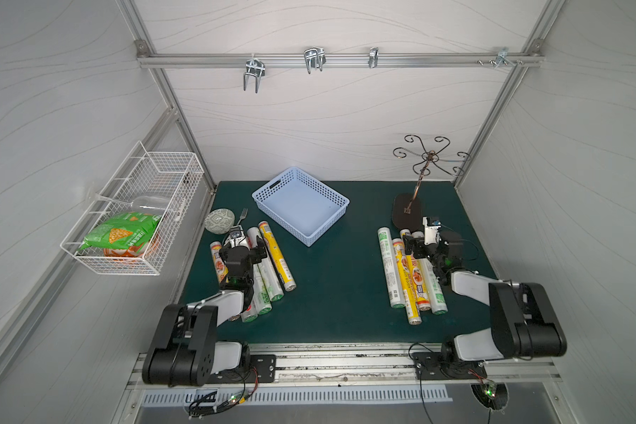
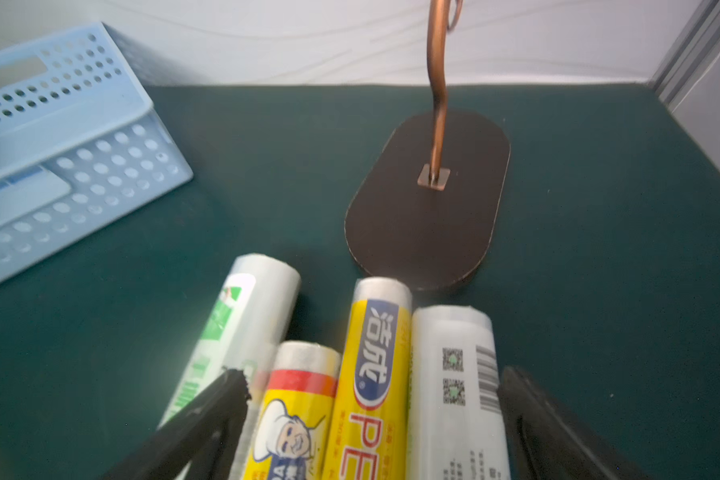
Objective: Put the plastic wrap into the basket
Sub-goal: Move the basket to the center of the board.
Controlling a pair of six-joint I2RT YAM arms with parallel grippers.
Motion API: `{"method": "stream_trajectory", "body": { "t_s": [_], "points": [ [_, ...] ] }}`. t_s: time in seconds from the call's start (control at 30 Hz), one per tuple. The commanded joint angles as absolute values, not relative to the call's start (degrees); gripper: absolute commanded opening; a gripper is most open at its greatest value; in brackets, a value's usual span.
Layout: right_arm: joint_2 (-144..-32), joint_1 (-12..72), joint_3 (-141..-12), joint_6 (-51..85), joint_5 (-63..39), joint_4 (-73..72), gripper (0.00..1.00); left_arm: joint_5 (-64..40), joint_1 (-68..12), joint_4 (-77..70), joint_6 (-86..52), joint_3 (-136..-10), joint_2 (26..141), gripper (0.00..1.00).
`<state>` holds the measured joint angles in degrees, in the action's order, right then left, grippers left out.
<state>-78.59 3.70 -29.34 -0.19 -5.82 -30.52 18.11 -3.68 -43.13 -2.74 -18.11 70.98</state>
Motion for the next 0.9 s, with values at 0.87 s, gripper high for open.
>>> {"method": "stream_trajectory", "body": {
  "t_s": [0.87],
  "points": [
    [-78.2,32.5,-61.6,24.9,-20.3,23.8,0.99,7.6,-15.6,15.4,-33.7,-56.8,73.2,1.0]
  ]
}}
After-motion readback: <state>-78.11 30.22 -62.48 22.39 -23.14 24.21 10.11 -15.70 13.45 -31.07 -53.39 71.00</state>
